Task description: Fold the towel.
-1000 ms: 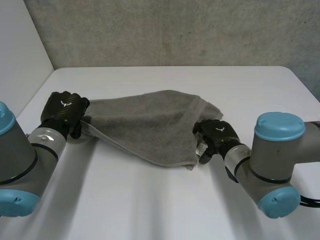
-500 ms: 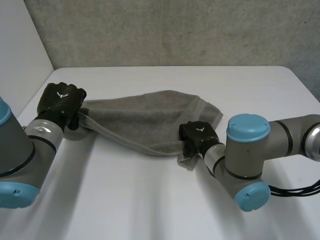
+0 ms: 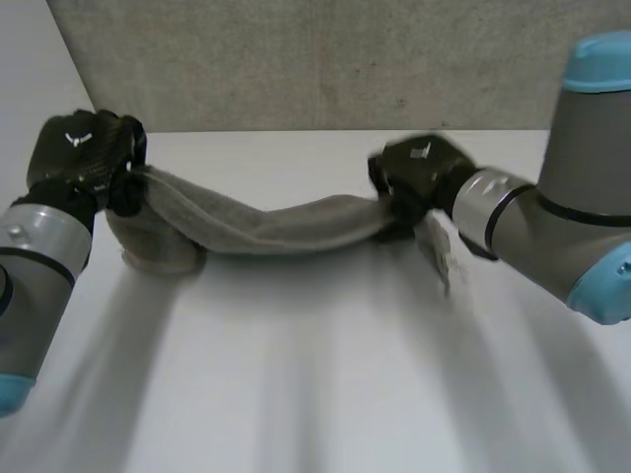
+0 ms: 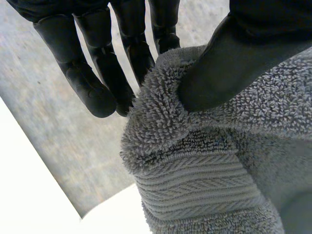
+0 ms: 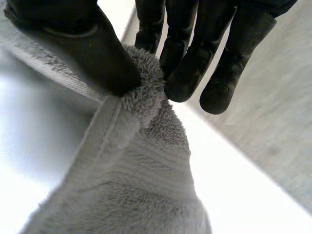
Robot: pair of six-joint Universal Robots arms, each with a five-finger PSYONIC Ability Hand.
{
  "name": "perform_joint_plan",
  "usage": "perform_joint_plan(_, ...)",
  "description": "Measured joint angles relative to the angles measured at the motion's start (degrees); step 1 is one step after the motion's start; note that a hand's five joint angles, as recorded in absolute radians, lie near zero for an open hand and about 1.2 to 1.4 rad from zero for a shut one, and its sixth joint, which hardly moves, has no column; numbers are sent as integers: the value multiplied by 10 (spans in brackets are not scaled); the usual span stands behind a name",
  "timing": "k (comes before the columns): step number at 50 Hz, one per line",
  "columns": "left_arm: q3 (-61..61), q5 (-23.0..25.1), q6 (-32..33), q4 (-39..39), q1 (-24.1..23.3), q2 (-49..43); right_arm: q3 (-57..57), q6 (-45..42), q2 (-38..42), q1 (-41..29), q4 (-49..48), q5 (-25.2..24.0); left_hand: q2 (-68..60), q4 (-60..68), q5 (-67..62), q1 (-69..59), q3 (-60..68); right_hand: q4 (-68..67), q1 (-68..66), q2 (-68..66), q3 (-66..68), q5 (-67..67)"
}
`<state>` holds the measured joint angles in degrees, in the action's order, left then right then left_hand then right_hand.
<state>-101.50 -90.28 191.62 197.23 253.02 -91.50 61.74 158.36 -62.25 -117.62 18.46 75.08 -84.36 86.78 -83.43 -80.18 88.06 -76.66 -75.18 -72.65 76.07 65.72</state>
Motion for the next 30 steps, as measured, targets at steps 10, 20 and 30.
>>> perform_joint_plan(10, -32, 2, 6, -6, 4, -13, -30, -175, 122, -6, 104, 14, -5, 0, 0, 0, 0, 16, 13, 8, -14, -13)
perform_joint_plan(20, -29, 2, 8, -5, 8, -29, -2, -141, 142, -14, 8, 58, -8, 0, 0, 0, 0, 536, 511, 498, -530, -539)
perform_joint_plan(30, -28, 2, 8, -3, 8, -44, 156, -40, 27, -14, -95, 98, -8, 0, -1, 1, 0, 595, 573, 557, -584, -602)
